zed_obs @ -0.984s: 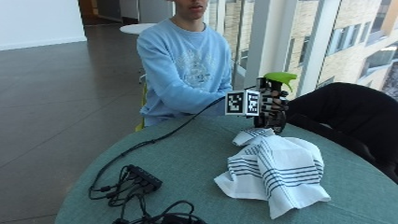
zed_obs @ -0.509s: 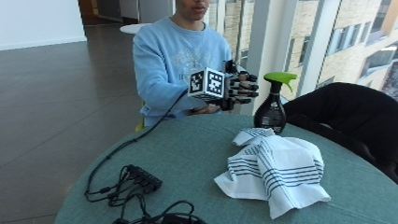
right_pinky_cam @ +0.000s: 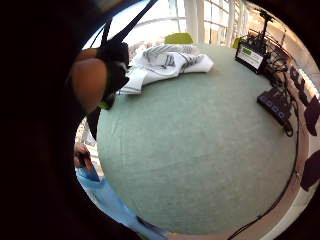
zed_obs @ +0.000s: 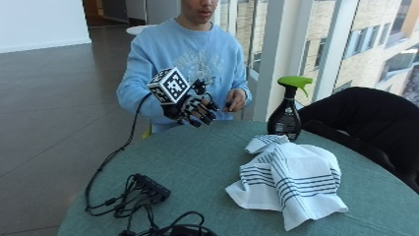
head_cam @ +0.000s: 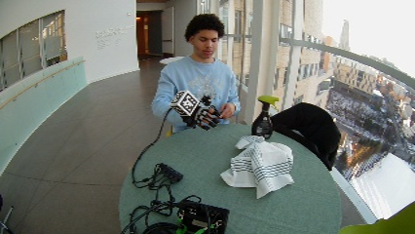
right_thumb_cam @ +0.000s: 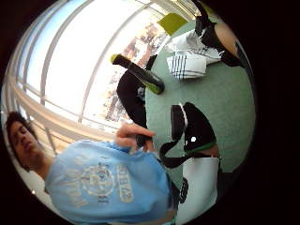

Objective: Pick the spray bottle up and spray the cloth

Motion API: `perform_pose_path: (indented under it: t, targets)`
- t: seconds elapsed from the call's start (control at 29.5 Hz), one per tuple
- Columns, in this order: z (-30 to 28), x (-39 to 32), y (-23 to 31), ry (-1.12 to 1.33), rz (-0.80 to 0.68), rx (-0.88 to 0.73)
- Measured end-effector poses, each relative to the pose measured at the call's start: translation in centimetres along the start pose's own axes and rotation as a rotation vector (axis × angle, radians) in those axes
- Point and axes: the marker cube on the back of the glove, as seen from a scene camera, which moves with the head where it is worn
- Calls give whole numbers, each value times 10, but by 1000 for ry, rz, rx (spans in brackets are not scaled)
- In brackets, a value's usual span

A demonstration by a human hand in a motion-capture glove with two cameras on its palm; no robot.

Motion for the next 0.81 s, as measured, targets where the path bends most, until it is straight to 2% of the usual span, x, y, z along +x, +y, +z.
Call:
perform_pose_path:
  t: [0.31, 0.81]
  targets:
    - [0, 31, 38, 93, 47, -25]
    - [-11, 47, 36, 134, 3, -29]
